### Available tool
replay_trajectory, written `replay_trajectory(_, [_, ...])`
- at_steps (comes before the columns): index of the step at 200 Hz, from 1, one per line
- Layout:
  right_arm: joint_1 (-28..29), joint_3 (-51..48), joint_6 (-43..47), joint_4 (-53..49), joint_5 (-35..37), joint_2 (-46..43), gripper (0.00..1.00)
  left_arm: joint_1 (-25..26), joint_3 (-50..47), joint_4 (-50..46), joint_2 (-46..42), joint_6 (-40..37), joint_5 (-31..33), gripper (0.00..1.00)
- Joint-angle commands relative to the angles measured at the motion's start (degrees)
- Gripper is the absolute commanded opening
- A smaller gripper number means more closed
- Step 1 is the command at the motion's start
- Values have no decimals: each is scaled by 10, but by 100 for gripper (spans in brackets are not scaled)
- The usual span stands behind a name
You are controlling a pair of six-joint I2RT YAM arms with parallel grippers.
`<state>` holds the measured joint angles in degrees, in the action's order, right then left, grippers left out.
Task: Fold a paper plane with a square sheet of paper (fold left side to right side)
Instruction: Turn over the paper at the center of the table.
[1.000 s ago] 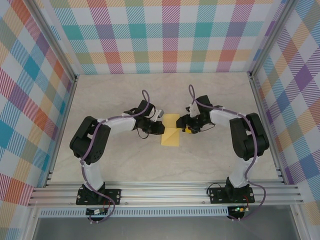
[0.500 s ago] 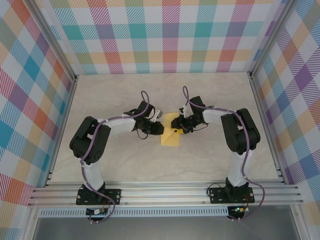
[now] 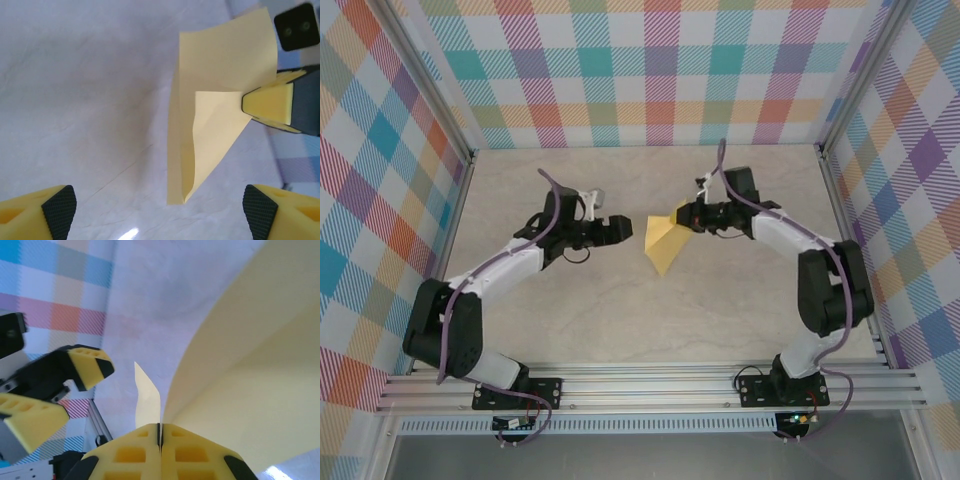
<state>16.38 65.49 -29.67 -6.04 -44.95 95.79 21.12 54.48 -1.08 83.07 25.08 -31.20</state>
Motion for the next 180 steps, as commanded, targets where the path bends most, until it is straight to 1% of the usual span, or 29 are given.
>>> replay_trajectory(1, [-2,33,-8,57,-77,-36,4,-10,0,92,-23,85,-105,92])
replay_trajectory(19, [-2,65,-40,82,-115,-42,4,-9,5,171,-26,148,-146,92])
replay_trajectory(44, [9,104,-55,83,-139,-46,5,-3,16,240,-23,202,-169,92])
replay_trajectory(63, [26,125,-65,90,-156,-44,5,9,30,255,-18,213,-176,90])
replay_trajectory(78, [36,131,-81,102,-163,-43,6,17,34,287,-13,237,-180,88])
replay_trajectory(96, [37,120,-119,149,-162,-47,6,22,35,316,-14,265,-174,83])
replay_trajectory(114, [37,112,-147,178,-161,-48,7,24,31,337,-17,279,-166,71])
replay_trajectory(138, [37,103,-157,188,-155,-52,7,25,19,361,-19,298,-153,48])
replay_trajectory(146, [36,100,-157,188,-153,-54,7,25,14,365,-20,301,-149,43])
replay_trajectory(180, [36,94,-144,171,-143,-61,9,26,-5,367,-28,302,-136,29])
